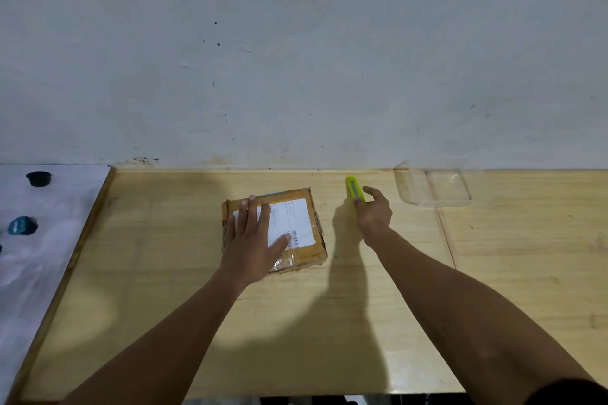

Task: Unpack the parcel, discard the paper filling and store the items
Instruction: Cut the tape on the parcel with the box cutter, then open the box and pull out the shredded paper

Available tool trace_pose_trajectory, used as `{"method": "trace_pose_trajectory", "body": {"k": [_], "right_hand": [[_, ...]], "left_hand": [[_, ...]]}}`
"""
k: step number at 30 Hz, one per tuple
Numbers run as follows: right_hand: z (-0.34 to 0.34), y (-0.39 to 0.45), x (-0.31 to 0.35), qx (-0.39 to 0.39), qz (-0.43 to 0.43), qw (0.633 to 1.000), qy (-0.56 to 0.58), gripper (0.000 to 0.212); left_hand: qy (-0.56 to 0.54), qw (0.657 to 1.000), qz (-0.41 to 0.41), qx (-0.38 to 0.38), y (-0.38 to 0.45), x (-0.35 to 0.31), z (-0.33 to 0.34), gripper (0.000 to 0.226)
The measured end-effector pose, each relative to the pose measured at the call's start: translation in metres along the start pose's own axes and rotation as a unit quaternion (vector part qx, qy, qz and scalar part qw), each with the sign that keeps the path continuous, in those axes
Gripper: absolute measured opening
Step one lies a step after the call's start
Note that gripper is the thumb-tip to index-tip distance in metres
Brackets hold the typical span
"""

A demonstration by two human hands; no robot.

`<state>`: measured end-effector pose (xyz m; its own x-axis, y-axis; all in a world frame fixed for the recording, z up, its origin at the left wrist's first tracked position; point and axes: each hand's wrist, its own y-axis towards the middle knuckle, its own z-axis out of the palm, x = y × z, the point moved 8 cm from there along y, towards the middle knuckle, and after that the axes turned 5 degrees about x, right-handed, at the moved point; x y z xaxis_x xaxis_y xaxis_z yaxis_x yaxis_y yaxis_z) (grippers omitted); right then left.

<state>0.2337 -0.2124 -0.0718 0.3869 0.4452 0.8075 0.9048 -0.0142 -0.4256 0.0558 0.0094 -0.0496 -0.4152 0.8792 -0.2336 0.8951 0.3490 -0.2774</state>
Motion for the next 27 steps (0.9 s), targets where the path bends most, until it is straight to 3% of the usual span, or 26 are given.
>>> {"method": "trace_pose_trajectory", "body": {"k": [12, 19, 23, 27], "right_hand": [[0.009, 0.023, 0.005, 0.006, -0.054, 0.974, -0.220, 0.037], [0.009, 0.012, 0.005, 0.022, -0.060, 0.971, -0.231, 0.045], [0.012, -0.021, 0.019, 0.034, -0.145, 0.966, -0.213, 0.045], [0.031, -0.069, 0.030, 0.136, -0.265, 0.937, -0.180, 0.039]], "left_hand": [[0.002, 1.000, -0.010, 0.008, -0.001, 0.001, 0.000, 0.087], [-0.019, 1.000, -0.005, 0.025, -0.002, 0.001, -0.002, 0.087], [-0.066, 0.997, 0.010, 0.025, -0.002, 0.001, -0.008, 0.085], [-0.138, 0.990, 0.039, 0.008, -0.008, 0.005, -0.017, 0.072]]}}
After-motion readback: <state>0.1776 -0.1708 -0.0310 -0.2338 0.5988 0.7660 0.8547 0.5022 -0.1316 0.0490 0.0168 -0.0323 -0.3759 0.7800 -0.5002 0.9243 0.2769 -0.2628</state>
